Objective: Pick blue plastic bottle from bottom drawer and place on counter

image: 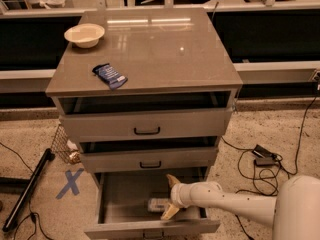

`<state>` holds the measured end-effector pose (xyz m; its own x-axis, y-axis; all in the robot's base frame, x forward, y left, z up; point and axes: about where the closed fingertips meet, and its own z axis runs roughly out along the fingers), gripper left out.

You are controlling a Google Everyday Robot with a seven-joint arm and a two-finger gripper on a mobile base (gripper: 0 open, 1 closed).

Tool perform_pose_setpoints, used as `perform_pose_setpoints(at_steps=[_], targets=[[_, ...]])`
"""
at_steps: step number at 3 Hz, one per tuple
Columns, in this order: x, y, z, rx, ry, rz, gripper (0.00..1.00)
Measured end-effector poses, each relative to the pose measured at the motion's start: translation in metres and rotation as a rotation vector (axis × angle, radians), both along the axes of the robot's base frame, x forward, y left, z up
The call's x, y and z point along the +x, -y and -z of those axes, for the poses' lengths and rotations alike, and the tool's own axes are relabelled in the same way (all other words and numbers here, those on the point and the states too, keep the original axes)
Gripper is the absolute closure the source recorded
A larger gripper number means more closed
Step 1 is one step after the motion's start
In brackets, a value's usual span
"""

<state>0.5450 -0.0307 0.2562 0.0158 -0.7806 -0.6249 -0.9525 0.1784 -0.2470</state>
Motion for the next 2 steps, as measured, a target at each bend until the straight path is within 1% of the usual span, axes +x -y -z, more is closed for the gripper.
perform_pose_setpoints(at_steps=[1, 2], targets=[[0.018, 0.013, 0.023, 0.026, -0.025, 0.037, 0.0], [0.032, 0.03, 0.045, 0.045, -0.065, 0.067, 0.12]])
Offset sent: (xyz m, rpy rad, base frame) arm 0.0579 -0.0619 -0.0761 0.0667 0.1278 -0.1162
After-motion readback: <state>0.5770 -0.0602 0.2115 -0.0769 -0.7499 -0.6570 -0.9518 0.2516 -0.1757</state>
